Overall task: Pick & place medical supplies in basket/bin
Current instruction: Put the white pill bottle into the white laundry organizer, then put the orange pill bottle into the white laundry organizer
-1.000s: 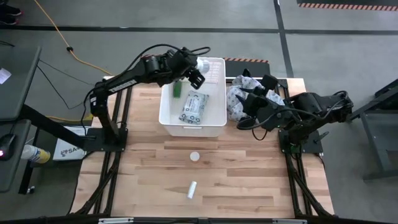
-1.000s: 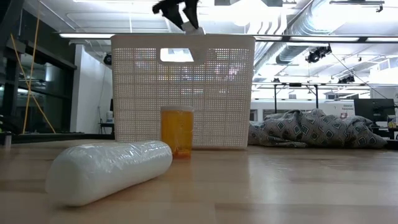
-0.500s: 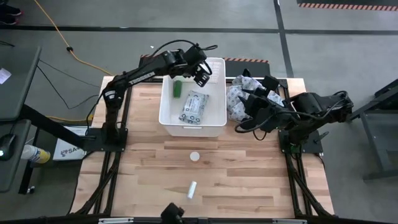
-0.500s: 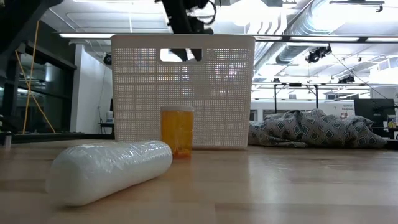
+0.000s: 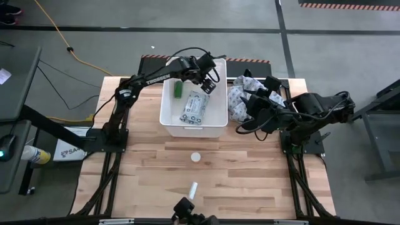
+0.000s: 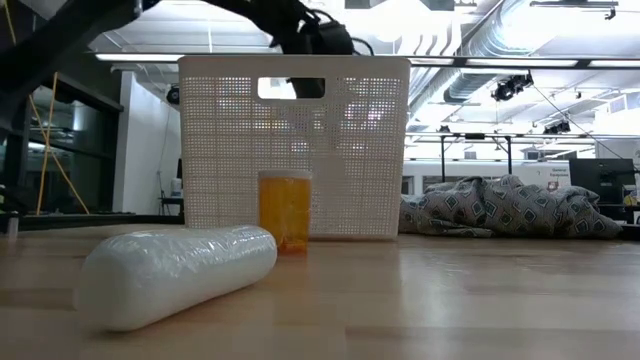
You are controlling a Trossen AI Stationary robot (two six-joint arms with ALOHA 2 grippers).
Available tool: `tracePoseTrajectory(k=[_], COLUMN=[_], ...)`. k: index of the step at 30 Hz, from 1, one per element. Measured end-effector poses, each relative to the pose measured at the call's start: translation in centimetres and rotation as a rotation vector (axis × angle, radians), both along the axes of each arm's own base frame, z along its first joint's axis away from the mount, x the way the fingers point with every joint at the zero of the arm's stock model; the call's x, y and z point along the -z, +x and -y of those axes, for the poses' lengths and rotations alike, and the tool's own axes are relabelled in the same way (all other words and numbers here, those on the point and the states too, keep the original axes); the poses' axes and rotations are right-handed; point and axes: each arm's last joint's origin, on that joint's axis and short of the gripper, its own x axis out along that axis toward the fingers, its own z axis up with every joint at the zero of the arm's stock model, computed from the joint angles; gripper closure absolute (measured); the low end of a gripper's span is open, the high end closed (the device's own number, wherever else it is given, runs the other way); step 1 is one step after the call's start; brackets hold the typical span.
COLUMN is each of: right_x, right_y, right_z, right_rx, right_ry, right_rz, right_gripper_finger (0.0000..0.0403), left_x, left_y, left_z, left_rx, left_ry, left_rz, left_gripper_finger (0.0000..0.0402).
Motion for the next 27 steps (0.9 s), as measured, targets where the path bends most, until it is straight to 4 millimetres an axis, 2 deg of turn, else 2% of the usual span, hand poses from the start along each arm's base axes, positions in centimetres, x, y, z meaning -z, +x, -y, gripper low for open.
tracePoseTrajectory(k=[3, 7, 10, 14, 19, 27], right_x=[0.0, 0.0, 0.0, 0.0, 0.0, 0.0], right_y=[0.0, 0.0, 0.0, 0.0, 0.0, 0.0], right_z=[0.0, 0.0, 0.0, 0.0, 0.0, 0.0], right_rx=[-0.002, -0.002, -0.002, -0.002, -0.002, -0.006], right_ry=[0.002, 0.001, 0.0, 0.0, 0.0, 0.004], right_rz=[-0.002, -0.006, -0.007, -0.007, -0.007, -0.008], right_gripper_finger=[0.0295, 0.0295, 0.0295, 0.0295, 0.0295, 0.0295], left_x=[0.9, 2.5, 3.4, 4.1, 4.1, 4.1], left_y=[0.5, 1.1, 1.5, 1.8, 1.9, 1.9], left_z=[-0.2, -0.5, -0.6, -0.7, -0.7, -0.7], left_rx=[0.005, 0.01, 0.02, 0.029, 0.024, 0.023], left_ry=[-0.012, -0.032, -0.054, -0.072, -0.075, -0.073], left_rz=[-0.006, -0.028, -0.037, -0.038, -0.033, -0.027], left_gripper_finger=[0.0103, 0.0128, 0.0132, 0.0108, 0.007, 0.0077])
